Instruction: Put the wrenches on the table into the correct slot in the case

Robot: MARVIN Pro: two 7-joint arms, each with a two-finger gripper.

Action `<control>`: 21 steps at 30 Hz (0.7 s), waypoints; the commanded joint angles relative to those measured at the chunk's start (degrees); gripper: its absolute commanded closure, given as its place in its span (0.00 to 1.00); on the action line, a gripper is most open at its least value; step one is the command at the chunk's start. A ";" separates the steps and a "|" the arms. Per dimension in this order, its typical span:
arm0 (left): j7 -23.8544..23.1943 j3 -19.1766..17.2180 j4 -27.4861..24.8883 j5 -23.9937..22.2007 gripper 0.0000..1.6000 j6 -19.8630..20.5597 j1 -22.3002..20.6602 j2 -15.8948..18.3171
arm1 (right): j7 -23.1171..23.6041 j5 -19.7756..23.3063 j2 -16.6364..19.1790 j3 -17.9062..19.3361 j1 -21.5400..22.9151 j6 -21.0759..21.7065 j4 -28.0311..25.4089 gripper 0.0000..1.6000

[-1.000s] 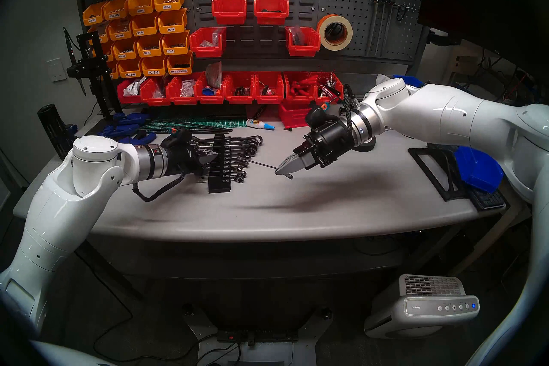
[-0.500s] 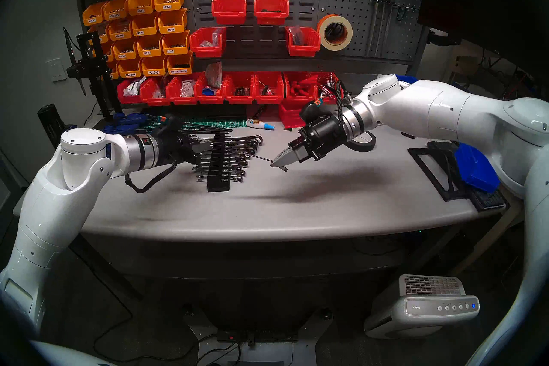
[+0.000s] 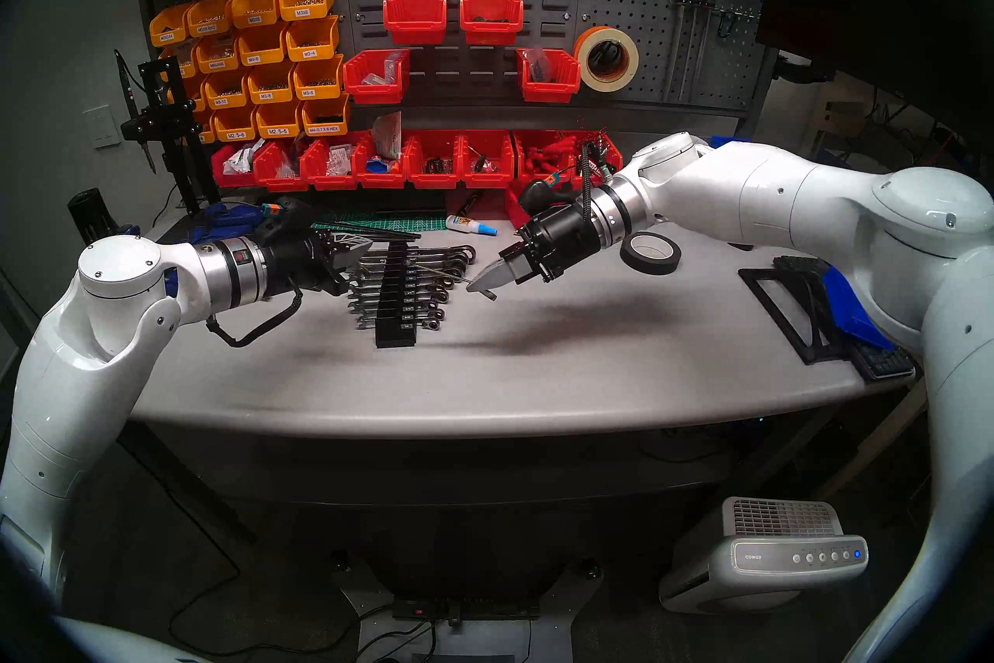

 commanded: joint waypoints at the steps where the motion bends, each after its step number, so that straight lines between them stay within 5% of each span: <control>1: -2.10 -3.61 -2.05 4.25 0.76 -6.58 2.78 2.08 | -0.08 1.81 -3.97 2.06 0.24 0.40 2.99 1.00; 5: -3.21 -4.61 -2.38 7.40 0.61 -10.49 4.04 2.50 | -0.48 2.31 -5.29 2.56 0.13 0.83 4.48 1.00; 21: -6.69 -6.53 -1.82 16.87 0.49 -23.73 7.42 2.02 | -3.27 3.20 -9.40 3.96 -0.23 1.82 7.61 1.00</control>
